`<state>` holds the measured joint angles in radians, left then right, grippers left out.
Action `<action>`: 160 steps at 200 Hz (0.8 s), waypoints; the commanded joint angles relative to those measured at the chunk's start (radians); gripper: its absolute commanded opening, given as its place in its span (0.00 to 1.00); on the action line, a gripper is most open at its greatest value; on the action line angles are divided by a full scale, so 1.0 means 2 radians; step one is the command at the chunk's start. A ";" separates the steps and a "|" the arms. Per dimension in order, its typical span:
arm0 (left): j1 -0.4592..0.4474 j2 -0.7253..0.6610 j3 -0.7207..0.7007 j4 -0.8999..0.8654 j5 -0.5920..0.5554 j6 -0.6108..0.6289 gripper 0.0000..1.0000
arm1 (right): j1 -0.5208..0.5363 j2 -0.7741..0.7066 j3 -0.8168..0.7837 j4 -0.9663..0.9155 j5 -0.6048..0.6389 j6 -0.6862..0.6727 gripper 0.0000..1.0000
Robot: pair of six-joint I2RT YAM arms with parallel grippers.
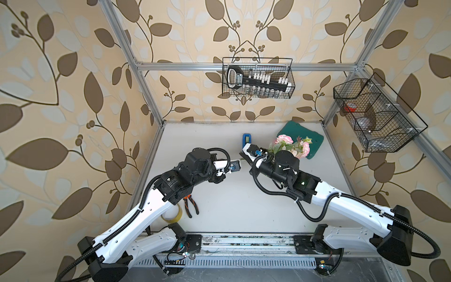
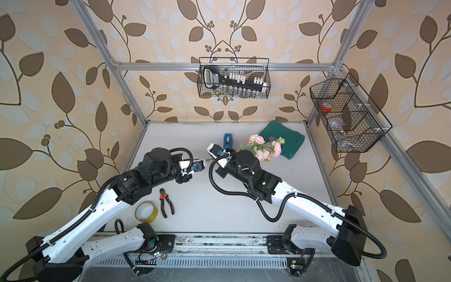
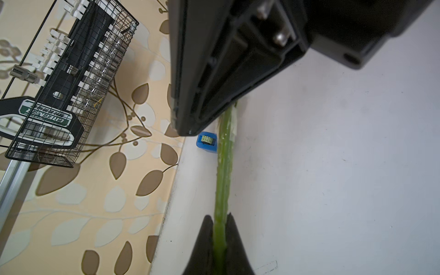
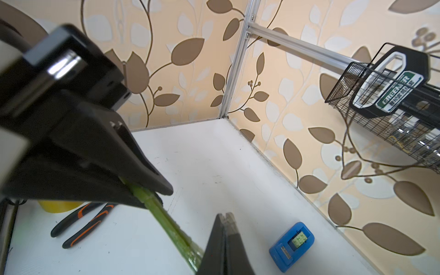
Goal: Wrap bouquets with tape
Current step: Wrap the tape around the bouquet.
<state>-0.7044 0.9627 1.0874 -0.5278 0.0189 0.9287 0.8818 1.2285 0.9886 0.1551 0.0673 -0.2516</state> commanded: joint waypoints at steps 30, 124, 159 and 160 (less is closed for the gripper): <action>0.002 -0.035 0.004 0.004 0.031 0.017 0.00 | -0.045 0.012 0.037 -0.035 0.012 -0.024 0.26; 0.002 -0.046 0.001 -0.019 0.055 0.014 0.00 | -0.128 0.045 0.139 -0.097 0.014 -0.088 0.47; 0.002 -0.029 0.009 -0.005 0.000 -0.020 0.00 | -0.087 -0.041 0.122 -0.100 -0.018 -0.095 0.48; 0.002 -0.029 0.009 -0.004 -0.001 -0.020 0.00 | -0.083 -0.044 0.120 -0.099 -0.019 -0.095 0.48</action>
<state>-0.6949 0.8967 1.0851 -0.6006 0.0822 0.9470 0.6464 1.2819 1.2407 -0.0441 0.0723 -0.4068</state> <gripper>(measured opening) 0.089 0.475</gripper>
